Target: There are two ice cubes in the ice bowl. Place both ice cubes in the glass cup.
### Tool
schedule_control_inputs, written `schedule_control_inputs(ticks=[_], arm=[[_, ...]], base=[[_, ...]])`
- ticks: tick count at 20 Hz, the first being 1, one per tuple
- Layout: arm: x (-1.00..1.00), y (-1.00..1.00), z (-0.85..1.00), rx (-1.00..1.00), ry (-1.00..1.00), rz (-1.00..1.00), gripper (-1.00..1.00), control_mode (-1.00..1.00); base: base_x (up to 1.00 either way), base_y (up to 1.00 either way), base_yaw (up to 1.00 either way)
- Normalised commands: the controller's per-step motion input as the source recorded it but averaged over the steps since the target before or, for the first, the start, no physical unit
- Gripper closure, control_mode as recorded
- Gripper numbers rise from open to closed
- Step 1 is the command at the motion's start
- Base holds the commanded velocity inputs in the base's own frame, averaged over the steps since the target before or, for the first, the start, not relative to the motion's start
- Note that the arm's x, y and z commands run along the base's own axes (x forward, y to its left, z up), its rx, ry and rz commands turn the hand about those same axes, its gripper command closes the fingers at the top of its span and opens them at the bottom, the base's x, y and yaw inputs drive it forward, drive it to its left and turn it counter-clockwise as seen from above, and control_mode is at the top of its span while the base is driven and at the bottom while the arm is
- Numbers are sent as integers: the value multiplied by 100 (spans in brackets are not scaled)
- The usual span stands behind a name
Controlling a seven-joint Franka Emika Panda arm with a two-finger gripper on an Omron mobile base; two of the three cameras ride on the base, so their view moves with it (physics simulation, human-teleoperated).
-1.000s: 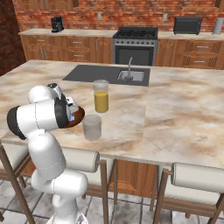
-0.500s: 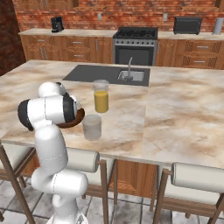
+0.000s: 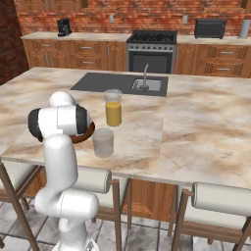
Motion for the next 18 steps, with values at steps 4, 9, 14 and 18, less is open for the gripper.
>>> schedule_control_inputs(ticks=[4, 9, 14, 18], arm=[[26, 12, -14, 0, 0, 0, -100, -100], [9, 2, -4, 0, 4, 0, 100, -100], [-5, 0, 6, 0, 0, 0, 100, -100], [-38, -19, 71, 0, 0, -7, 100, -100]], base=[[0, 0, 0], [0, 0, 0], [0, 0, 0], [0, 0, 0]])
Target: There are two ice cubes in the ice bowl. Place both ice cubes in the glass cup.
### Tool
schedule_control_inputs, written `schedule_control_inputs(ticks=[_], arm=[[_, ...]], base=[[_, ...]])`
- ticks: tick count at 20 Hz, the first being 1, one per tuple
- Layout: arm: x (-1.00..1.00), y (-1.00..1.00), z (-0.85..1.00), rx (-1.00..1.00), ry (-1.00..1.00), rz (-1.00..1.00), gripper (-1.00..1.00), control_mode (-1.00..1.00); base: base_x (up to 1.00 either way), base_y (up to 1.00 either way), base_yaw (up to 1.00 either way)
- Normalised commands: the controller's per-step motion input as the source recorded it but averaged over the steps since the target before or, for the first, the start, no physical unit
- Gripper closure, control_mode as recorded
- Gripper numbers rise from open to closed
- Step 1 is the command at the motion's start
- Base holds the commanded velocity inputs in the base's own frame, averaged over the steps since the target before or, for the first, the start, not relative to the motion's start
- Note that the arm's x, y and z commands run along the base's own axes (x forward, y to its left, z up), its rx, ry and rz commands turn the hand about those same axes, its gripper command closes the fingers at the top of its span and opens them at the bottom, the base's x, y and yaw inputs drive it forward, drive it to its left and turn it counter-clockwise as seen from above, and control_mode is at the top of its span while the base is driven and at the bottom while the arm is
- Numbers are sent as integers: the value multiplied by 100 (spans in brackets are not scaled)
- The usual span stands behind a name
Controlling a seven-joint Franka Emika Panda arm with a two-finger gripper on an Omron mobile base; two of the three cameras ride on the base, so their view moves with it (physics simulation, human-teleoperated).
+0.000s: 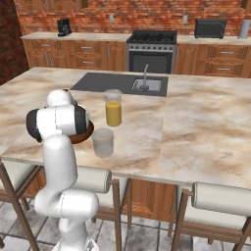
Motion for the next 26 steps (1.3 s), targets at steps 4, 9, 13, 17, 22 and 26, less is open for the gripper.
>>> schedule_control_inputs(ticks=[4, 9, 13, 17, 22, 26], arm=[[-50, -73, 99, 6, 3, -27, 100, -100], [-42, -100, 99, 13, 16, -41, 100, -100], [-34, -100, 64, 11, 18, -43, 100, -100], [-13, -51, 2, 0, 8, -27, 100, -100], [0, 0, -14, -2, 0, -1, 100, -100], [0, 0, -21, 0, -1, -5, 100, -100]], base=[[0, 0, 0], [0, 0, 0], [0, 0, 0], [0, 0, 0], [0, 0, 0], [0, 0, 0]])
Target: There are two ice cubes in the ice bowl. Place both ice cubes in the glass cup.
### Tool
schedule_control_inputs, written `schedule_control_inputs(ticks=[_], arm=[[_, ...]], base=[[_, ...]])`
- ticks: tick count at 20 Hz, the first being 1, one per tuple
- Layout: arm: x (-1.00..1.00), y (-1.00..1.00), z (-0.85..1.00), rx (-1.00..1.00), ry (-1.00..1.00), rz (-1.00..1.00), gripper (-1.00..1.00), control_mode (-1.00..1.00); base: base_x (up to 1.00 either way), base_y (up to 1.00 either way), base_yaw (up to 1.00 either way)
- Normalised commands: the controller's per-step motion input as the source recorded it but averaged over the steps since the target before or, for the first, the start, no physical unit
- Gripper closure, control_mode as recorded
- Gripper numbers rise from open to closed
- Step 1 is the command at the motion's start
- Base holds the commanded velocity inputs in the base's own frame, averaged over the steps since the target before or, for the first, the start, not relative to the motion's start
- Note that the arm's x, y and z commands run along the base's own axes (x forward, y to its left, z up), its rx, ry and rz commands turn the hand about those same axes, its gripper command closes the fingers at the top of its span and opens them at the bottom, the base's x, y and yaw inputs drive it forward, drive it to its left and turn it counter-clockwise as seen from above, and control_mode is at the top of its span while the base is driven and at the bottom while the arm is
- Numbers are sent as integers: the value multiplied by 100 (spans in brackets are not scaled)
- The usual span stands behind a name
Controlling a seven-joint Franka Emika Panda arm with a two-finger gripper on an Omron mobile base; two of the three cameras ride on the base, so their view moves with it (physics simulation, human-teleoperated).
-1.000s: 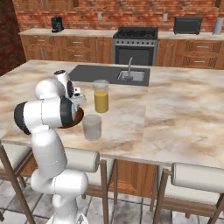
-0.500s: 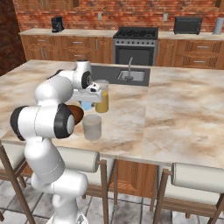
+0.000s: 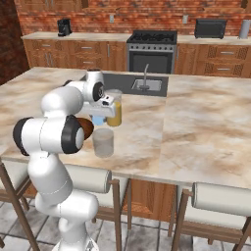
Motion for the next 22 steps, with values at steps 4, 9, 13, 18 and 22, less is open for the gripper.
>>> schedule_control_inputs(ticks=[4, 9, 13, 18, 22], arm=[[0, -5, -12, 5, -4, -10, 100, -100], [0, -1, -6, 1, 0, -3, 100, -100], [0, -4, -32, 0, 0, 0, 100, -100], [0, -4, -22, 0, 0, 0, 100, -100], [0, -11, -22, 0, 0, 0, 100, -100]], base=[[0, 0, 0], [0, 0, 0], [0, 0, 0], [0, 0, 0], [0, 0, 0]])
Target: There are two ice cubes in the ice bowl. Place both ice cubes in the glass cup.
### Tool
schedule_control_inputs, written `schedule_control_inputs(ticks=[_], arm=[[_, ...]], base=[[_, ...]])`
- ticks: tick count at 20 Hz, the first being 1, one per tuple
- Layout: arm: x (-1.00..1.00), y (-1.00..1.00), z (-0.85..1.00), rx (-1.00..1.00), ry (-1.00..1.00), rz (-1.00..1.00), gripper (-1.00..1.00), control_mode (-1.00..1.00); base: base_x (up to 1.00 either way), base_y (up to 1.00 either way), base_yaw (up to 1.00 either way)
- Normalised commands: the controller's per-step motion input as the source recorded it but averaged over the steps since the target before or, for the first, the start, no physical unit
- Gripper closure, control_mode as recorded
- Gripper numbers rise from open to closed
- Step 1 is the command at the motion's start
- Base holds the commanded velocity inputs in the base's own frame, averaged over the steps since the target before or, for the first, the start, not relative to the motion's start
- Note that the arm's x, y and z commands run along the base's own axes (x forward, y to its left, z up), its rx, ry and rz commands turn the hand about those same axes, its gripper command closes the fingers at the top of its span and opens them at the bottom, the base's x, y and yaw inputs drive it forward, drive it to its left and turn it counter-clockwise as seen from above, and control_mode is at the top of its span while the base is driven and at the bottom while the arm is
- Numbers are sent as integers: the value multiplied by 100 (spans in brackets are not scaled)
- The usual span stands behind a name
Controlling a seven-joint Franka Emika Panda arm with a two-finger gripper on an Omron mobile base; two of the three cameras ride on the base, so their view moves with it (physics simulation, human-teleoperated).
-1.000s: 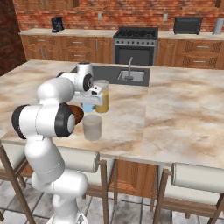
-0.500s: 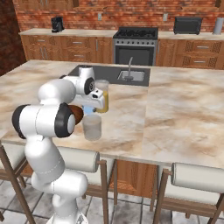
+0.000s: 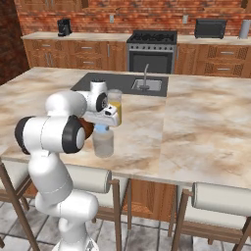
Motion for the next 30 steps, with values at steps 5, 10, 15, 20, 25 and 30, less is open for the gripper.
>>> schedule_control_inputs(ticks=[5, 10, 15, 20, 25, 30], arm=[[1, -8, -10, 0, 0, 0, 100, -100], [6, -3, -4, 0, 0, 0, 100, -100], [0, 0, -14, 1, 0, 0, 100, -100], [13, 0, -3, 0, 0, 0, 100, -100], [20, 0, 0, 0, 0, 0, 100, -100], [7, 0, 0, 0, 0, 0, -100, -100]], base=[[0, 0, 0], [0, 0, 0], [0, 0, 0], [0, 0, 0], [0, 0, 0], [0, 0, 0]])
